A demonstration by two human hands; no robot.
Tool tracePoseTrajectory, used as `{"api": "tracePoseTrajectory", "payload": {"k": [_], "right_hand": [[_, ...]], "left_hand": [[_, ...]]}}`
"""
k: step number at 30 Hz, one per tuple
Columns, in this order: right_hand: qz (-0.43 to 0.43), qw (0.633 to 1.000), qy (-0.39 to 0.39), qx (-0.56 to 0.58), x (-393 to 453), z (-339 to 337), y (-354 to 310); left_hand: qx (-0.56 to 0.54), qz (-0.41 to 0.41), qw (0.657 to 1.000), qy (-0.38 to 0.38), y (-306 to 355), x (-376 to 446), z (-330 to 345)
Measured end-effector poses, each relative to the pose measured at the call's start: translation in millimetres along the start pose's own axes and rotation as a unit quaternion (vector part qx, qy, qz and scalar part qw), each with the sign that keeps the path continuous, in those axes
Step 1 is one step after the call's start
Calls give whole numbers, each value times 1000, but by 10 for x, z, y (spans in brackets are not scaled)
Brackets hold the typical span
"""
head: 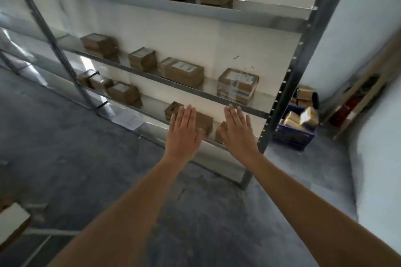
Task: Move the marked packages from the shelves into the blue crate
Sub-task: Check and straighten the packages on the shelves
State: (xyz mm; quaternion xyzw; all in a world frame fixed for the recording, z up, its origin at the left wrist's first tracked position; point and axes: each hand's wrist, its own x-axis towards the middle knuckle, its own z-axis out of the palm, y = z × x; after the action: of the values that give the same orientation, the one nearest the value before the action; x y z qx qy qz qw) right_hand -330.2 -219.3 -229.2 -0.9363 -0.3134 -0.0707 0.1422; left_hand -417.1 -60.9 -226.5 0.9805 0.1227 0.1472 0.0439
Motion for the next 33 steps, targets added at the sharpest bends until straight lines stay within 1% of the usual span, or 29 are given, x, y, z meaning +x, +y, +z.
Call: {"api": "tracePoseTrajectory", "payload": {"k": [3, 8, 16, 19, 25, 27, 30, 33], "right_hand": [[-30, 999, -26, -2, 347, 293, -239], [-71, 995, -63, -19, 971, 917, -405], [-81, 982, -168, 15, 2205, 1909, -493], [-86, 979, -182, 21, 2634, 2198, -594], [-53, 974, -216, 32, 3217, 2870, -881], [-34, 973, -224, 38, 3325, 3065, -940], [9, 972, -225, 65, 3558, 3546, -1163], [86, 966, -221, 102, 3682, 4018, -1396]], "left_hand": [[0, -26, 1000, 1, -374, 108, 101], [0, -62, 997, -42, -906, 384, 518], [7, -98, 988, -123, -1759, 1294, 1338], [3, -108, 986, -126, -2058, 1672, 1551], [-21, -115, 980, -164, -2780, 2199, 2096], [-25, -104, 979, -175, -2984, 2335, 2251], [-45, -95, 973, -205, -3500, 2558, 2622], [-55, -65, 966, -243, -3987, 2735, 3000]]}}
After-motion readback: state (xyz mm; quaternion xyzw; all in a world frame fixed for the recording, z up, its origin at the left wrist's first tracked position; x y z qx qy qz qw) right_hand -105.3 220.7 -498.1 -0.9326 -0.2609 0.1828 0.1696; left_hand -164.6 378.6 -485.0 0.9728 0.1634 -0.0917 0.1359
